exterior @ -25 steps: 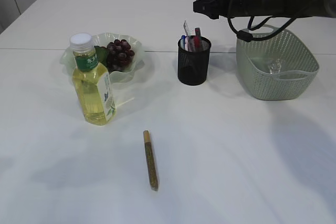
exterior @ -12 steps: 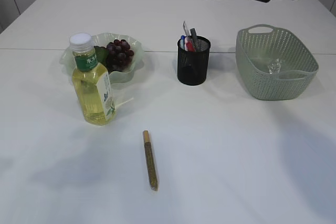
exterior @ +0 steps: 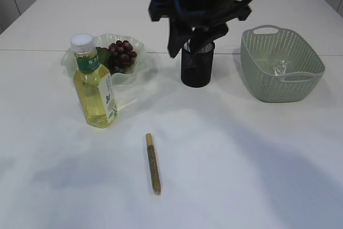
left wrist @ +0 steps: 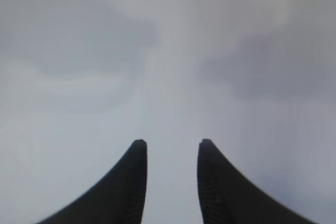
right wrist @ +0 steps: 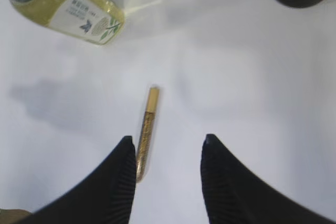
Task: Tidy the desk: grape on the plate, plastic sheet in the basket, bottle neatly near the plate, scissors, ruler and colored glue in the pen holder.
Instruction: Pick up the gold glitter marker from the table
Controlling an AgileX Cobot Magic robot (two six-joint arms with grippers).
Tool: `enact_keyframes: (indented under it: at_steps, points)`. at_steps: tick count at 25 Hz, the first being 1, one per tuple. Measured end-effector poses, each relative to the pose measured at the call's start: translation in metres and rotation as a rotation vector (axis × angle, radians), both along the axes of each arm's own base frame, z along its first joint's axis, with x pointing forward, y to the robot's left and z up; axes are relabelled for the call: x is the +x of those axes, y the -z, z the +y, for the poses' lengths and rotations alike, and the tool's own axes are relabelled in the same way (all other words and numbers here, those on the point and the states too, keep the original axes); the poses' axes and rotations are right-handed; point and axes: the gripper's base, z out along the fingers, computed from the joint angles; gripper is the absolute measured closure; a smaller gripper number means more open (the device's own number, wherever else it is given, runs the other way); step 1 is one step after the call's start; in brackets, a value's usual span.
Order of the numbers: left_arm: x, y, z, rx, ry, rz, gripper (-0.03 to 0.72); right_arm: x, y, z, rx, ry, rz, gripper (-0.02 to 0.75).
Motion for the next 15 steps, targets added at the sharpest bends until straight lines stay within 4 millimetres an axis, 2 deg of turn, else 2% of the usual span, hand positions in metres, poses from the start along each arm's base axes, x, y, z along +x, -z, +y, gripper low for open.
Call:
enact_keyframes:
  at_steps: [3,7,11,15]
  points:
    - [0.003,-0.001,0.000,0.001,-0.003,-0.031,0.446,-0.011,0.016,0.030,-0.023,-0.016,0.047,0.402]
    - [0.005,-0.002,0.000,0.002,-0.004,-0.057,0.446,-0.016,0.053,0.062,-0.071,-0.027,0.133,0.402]
    - [0.007,-0.002,0.000,0.002,-0.006,-0.076,0.446,-0.015,0.094,0.082,-0.119,-0.001,0.205,0.402]
    - [0.006,-0.002,0.000,0.002,-0.006,-0.075,0.446,-0.009,0.131,0.089,-0.163,0.050,0.260,0.402]
